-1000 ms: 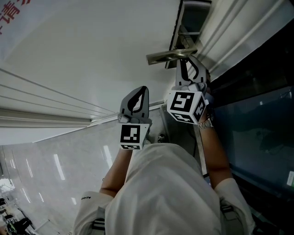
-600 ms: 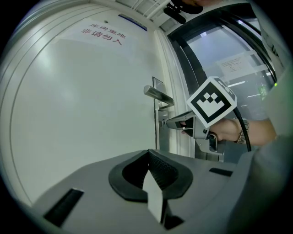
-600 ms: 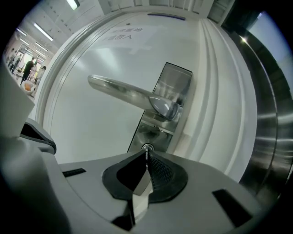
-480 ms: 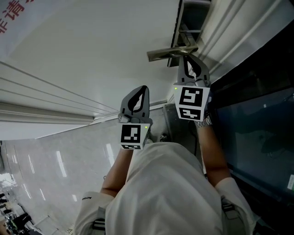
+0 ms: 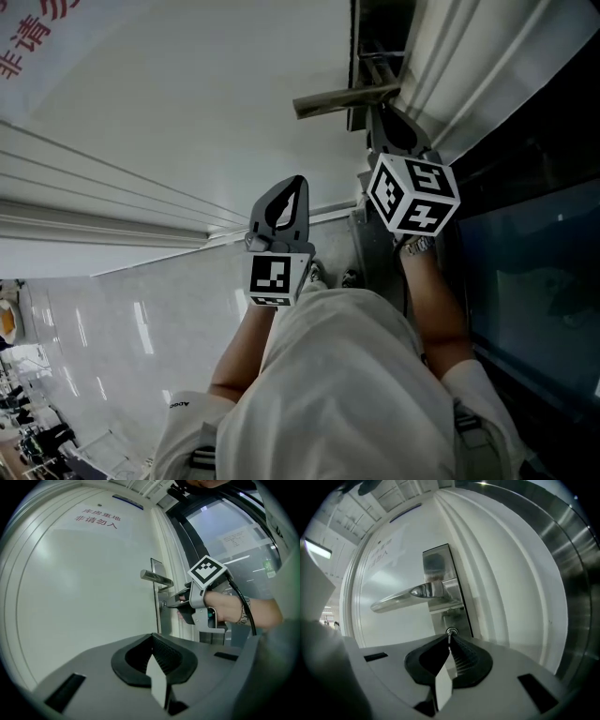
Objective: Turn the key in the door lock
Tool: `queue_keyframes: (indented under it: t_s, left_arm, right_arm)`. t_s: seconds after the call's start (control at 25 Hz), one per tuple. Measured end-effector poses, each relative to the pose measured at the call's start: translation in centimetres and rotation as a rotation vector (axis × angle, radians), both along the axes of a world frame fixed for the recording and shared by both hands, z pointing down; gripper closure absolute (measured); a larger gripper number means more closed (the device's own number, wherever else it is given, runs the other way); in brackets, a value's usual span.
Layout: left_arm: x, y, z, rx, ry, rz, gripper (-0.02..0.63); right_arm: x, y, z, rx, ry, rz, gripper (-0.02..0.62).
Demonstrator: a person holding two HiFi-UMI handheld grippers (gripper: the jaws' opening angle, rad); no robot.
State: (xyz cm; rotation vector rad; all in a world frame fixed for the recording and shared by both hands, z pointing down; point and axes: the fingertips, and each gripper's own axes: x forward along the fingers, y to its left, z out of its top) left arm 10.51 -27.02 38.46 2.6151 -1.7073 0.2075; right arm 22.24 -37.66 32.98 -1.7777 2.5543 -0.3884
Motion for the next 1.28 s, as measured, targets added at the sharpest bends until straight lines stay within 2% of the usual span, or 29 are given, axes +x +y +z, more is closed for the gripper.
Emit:
queue_keyframes:
  t_s: [0.12, 0.32, 0.44, 0.68, 0.96, 1.28]
  left_arm:
    - [0.5, 0.2, 0.0, -0.003, -0.019, 0.001, 0.598]
    - [1.2, 0.7, 0.0, -0.009, -0.046, 0.006, 0.598]
    - [1.3, 0.9, 0.0, -0.007, -0.06, 0.001, 0.598]
    - [0.9, 1.0, 0.1, -0.007, -0.073, -0.022, 0.597]
    - [0.7, 1.0, 0.4, -0.014, -0.074, -0.037, 0.597]
    - [0.4, 1.1, 0.3, -0.01, -0.069, -0.043, 0.597]
  right_arm:
    - [0.1, 0.0, 0.1, -0.037, -0.133, -0.017, 0.586]
    - [0.5, 0.0, 0.2, -0.127, -0.433, -0.03, 0.586]
    - [0.6, 0.0, 0.3, -0.167, -0.568, -0.04, 0.586]
    - [0.6, -0.1, 0.4, -0.2, -0.717, -0.055, 0.584]
    - [0.6, -0.3, 0.5, -0.269, -0.971, -0.054, 0.584]
    - [0.7, -0.3, 0.9, -0.342, -1.168, -0.055, 0.586]
